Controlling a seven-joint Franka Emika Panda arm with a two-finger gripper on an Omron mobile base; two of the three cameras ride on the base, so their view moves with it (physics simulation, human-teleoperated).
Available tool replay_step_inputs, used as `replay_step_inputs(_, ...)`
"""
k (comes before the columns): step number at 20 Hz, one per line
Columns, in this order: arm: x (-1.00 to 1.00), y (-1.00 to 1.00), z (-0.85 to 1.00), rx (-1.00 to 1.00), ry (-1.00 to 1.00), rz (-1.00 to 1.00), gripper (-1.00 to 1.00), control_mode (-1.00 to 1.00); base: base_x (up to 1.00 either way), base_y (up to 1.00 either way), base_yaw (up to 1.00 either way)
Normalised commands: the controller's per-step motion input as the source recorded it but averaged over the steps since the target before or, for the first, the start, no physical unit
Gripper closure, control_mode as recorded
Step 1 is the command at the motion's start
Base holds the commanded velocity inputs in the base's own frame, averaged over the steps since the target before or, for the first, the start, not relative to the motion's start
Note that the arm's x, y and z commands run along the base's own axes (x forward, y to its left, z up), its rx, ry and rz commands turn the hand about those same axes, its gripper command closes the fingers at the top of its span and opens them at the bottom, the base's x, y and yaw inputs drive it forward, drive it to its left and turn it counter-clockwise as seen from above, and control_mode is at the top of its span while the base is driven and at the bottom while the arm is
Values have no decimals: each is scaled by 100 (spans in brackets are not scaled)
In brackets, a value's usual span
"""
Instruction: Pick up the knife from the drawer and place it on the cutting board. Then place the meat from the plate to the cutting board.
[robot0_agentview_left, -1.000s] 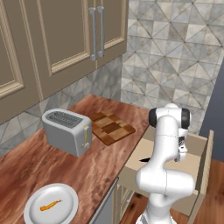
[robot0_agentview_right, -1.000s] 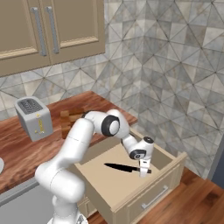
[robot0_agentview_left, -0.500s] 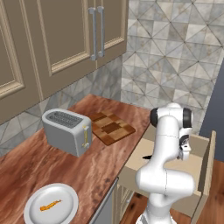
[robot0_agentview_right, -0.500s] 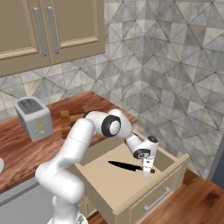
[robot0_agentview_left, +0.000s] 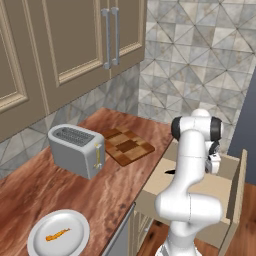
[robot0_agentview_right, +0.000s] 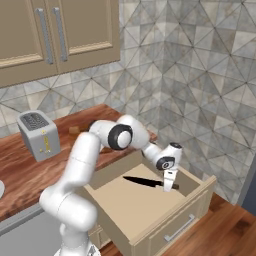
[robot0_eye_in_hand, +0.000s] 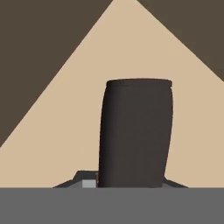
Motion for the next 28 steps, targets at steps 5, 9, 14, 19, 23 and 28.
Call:
replay_step_inputs(5, -9, -9, 82, -3, 15, 0, 100, -100, 0, 0, 0)
replay_step_inputs(9, -4, -2, 80, -4, 14, 0, 100, -100, 0, 0, 0)
replay_step_inputs(14, -1, 0, 75, -3, 3, 0, 100, -100, 0, 0, 0)
replay_step_inputs(19, -2, 0, 72, -3, -6, 0, 100, -100, 0, 0, 0)
replay_step_inputs(23, -4, 0, 52, 0, -13, 0, 100, -100, 0, 0, 0)
replay_step_inputs(28, -39, 1, 7, 0, -23, 2, 100, -100, 0, 0, 0)
